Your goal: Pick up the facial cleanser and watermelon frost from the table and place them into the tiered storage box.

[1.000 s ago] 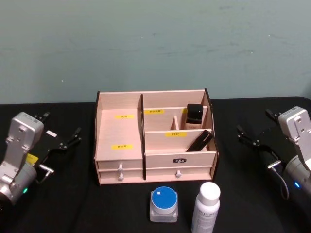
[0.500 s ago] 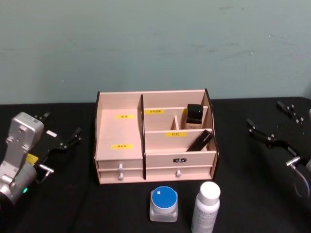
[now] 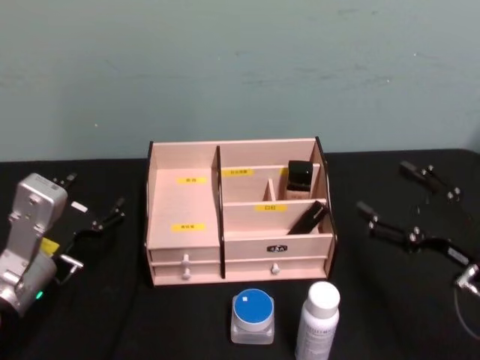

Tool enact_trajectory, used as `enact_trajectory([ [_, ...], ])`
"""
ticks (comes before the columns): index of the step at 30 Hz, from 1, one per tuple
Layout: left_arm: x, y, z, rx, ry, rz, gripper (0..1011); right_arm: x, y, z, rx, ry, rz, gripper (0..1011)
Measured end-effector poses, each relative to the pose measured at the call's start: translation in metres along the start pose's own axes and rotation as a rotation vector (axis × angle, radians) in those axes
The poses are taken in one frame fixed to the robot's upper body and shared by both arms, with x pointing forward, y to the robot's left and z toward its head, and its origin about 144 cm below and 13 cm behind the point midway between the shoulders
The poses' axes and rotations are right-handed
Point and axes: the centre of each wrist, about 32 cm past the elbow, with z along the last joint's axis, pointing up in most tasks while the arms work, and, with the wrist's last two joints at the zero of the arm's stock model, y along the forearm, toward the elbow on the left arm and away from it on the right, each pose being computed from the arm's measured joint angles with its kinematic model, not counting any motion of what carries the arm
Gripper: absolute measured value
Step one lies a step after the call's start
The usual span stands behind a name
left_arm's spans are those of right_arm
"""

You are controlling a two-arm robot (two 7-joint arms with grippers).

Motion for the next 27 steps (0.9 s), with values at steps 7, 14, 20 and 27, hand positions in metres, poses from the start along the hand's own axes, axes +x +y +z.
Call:
enact_trajectory([
  [7,0.0,0.0,0.0,0.0,0.0,0.0,1010,-0.023,-0.009,0.013,-0.011,0.062,0.128,1002],
  [14,0.0,0.0,0.0,0.0,0.0,0.0,1010,-0.039,-0.011,0.013,-0.056,0.098,0.217,1002],
  [20,0.0,0.0,0.0,0.0,0.0,0.0,1010,-0.046,-0.01,0.007,-0.088,0.128,0.249,1002],
  [27,0.0,0.0,0.0,0.0,0.0,0.0,1010,-0.051,-0.01,-0.005,-0.136,0.156,0.252,1002],
])
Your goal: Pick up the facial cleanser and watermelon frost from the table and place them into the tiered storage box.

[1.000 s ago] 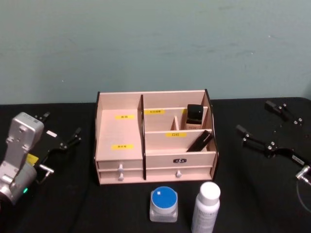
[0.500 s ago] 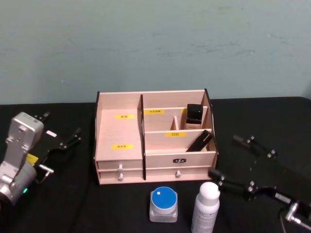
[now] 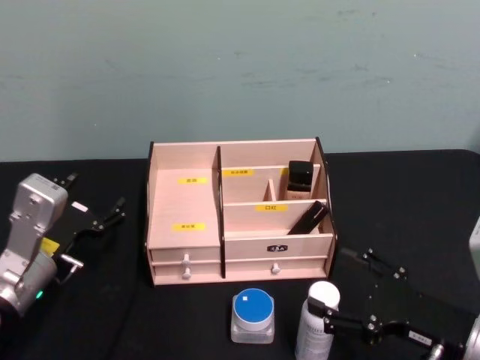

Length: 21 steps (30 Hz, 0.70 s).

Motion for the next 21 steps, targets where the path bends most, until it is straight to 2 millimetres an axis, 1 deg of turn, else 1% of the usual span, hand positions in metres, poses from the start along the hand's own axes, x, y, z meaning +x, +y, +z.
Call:
enact_trajectory([
  [12,0.0,0.0,0.0,0.0,0.0,0.0,1010,-0.002,0.007,-0.02,-0.043,0.039,0.005,1002],
  [21,0.0,0.0,0.0,0.0,0.0,0.0,1010,0.0,0.011,-0.03,-0.064,0.051,0.008,1002],
])
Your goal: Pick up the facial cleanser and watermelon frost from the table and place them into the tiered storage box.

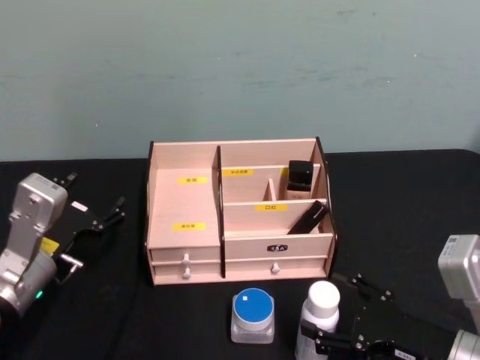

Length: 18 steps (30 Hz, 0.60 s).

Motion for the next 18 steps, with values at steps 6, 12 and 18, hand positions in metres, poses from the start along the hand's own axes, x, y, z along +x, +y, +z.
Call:
enact_trajectory([
  [6,0.0,0.0,0.0,0.0,0.0,0.0,1010,0.002,0.004,-0.006,-0.015,0.005,-0.002,1002],
  [12,0.0,0.0,0.0,0.0,0.0,0.0,1010,0.004,0.007,-0.012,-0.031,0.014,-0.002,1002],
  [18,0.0,0.0,0.0,0.0,0.0,0.0,1010,0.006,0.01,-0.019,-0.043,0.025,0.003,1002],
])
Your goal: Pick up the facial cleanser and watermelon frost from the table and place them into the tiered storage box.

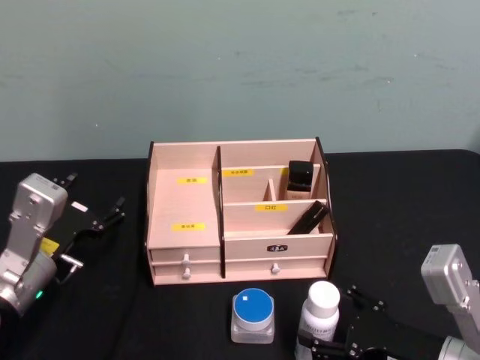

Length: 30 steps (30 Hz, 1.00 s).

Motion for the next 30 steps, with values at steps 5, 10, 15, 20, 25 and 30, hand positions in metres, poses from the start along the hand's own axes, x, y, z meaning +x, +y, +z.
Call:
enact_trajectory([
  [5,0.0,0.0,0.0,0.0,0.0,0.0,1010,0.0016,0.0028,-0.0026,-0.004,0.007,0.005,1002],
  [10,0.0,0.0,0.0,0.0,0.0,0.0,1010,0.0029,0.0054,-0.0048,-0.005,0.014,0.006,1002],
  [15,0.0,0.0,0.0,0.0,0.0,0.0,1010,0.004,0.009,-0.0061,-0.003,0.018,0.005,1002],
  [20,0.0,0.0,0.0,0.0,0.0,0.0,1009,0.0043,0.01,-0.0062,-0.003,0.019,0.003,1002],
  [25,0.0,0.0,0.0,0.0,0.0,0.0,1010,0.0041,0.0097,-0.0062,-0.004,0.018,0.003,1002],
  [30,0.0,0.0,0.0,0.0,0.0,0.0,1010,0.0041,0.0094,-0.0062,-0.005,0.018,0.003,942],
])
